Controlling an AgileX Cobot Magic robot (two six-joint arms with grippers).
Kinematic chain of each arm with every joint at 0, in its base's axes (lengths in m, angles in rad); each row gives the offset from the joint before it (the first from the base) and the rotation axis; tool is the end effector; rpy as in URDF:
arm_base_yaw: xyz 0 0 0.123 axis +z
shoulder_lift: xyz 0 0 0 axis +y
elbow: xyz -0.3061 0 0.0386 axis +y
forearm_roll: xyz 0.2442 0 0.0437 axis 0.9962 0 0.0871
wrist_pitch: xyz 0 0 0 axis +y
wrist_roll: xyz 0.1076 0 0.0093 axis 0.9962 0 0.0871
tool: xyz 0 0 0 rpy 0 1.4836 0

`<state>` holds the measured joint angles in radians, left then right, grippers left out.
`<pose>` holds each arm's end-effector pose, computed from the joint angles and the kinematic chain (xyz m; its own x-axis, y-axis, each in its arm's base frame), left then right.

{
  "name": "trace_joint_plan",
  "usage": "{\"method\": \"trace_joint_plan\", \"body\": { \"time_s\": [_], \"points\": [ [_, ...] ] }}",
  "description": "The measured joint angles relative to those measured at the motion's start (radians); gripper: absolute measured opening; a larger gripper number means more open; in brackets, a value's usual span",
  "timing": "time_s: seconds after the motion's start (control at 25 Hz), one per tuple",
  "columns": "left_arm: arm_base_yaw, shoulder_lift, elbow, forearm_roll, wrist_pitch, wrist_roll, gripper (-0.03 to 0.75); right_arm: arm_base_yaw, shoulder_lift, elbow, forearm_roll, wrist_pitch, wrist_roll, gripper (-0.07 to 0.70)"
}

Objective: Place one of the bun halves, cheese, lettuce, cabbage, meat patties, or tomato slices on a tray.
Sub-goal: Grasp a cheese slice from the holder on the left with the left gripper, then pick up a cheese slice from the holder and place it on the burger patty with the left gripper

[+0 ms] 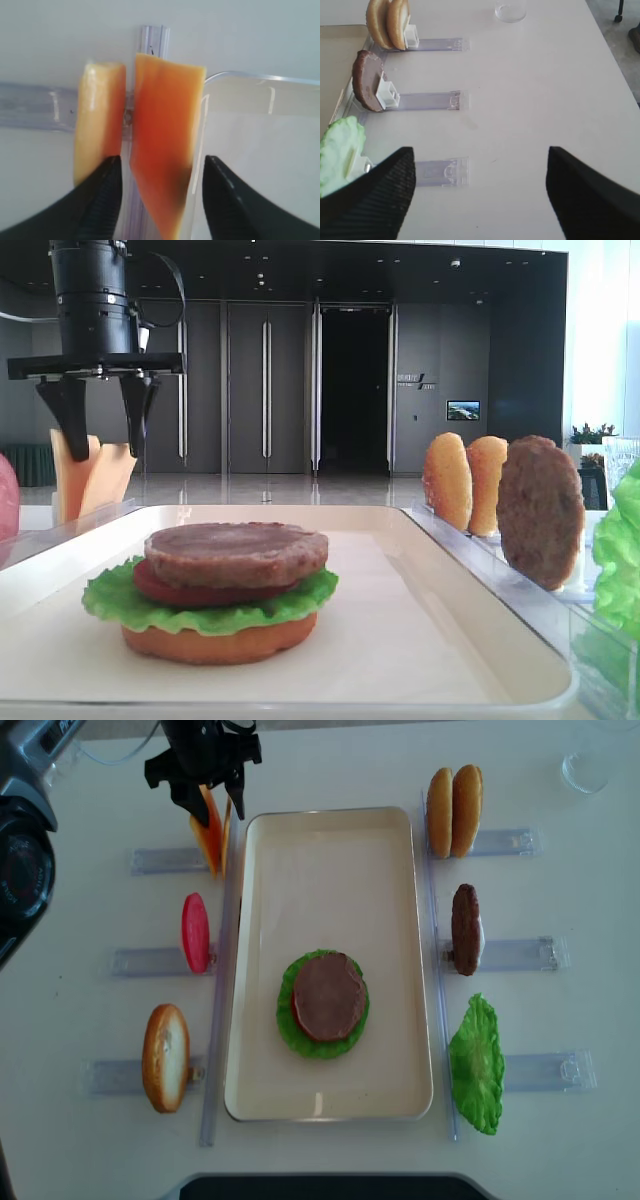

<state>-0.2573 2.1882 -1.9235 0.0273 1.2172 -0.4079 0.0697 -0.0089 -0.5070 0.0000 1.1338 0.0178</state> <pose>0.4597 -0.1181 0.2222 -0.9745 -0.1446 -0.1714 -0.1389 0.9893 -0.0448 -0.0224 -0.0016 0.2626 -0.5061 -0.0175 -0.8623 -0.0606 0.9980 0.0154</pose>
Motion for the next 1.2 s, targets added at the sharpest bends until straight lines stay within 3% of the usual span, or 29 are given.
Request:
{"method": "trace_joint_plan", "body": {
  "time_s": [0.44,1.2],
  "points": [
    [0.0,0.001,-0.001,0.001,0.002,0.0,0.042,0.0,0.0,0.0,0.0,0.0,0.0,0.517],
    [0.001,-0.035,-0.1,-0.048,0.016,0.009,0.034,0.0,0.0,0.0,0.0,0.0,0.0,0.517]
  ]
}}
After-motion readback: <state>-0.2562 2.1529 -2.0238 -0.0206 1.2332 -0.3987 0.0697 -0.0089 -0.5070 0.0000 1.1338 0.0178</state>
